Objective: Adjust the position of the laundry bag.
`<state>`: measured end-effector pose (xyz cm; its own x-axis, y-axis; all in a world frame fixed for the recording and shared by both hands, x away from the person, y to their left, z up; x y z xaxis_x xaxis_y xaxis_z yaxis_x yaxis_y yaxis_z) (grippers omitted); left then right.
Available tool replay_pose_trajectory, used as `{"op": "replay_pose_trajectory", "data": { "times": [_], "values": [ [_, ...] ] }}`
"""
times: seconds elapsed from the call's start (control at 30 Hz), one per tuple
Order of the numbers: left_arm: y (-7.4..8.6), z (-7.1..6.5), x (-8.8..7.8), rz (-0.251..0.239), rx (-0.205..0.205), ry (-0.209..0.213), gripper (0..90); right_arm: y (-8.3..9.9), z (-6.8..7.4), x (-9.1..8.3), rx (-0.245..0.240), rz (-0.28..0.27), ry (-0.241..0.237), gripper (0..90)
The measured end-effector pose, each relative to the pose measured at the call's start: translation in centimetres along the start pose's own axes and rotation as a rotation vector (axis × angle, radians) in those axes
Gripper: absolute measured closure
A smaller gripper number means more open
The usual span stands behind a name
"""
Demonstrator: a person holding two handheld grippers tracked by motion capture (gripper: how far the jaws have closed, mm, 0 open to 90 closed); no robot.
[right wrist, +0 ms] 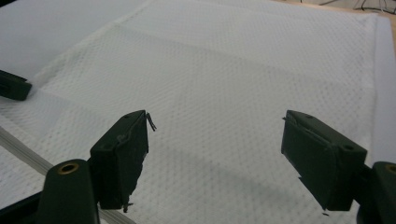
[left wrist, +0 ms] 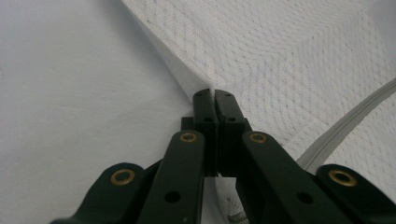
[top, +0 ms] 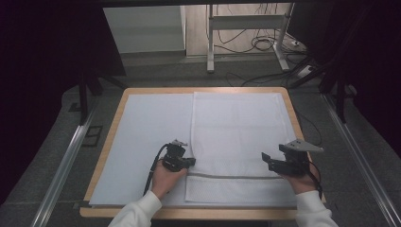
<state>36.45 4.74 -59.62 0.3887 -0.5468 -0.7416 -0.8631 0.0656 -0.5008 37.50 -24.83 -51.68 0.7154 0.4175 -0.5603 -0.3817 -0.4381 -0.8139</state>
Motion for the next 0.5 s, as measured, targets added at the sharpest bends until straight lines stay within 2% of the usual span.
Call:
{"op": "replay_pose_trajectory", "data": {
  "times": [0.23, 0.37, 0.5],
  "values": [
    [-0.1, 0.0, -0.3, -0.006, -0.001, 0.011, 89.5, 0.3, -2.3, -0.3, 0.064, 0.091, -0.006, 23.1],
    [-0.1, 0.0, -0.3, -0.007, -0.003, 0.014, 89.4, 1.3, -3.8, -0.3, 0.093, 0.164, 0.008, 23.8],
    [-0.1, 0.0, -0.3, -0.008, -0.001, 0.014, 89.4, 2.5, -5.5, -0.4, 0.103, 0.215, 0.061, 26.4]
  ]
}}
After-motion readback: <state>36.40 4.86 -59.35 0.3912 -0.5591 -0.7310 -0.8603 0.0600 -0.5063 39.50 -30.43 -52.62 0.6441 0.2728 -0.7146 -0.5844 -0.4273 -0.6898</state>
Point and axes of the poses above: each handheld gripper's, and its own axes: x roughly forward along the jaws, y roughly out of its underside, z roughly to its left, the point moved 9 cm from there along x, roughly forward along the jaws, and after that the axes turned 12 degrees about -x, right-handed, at the moved point
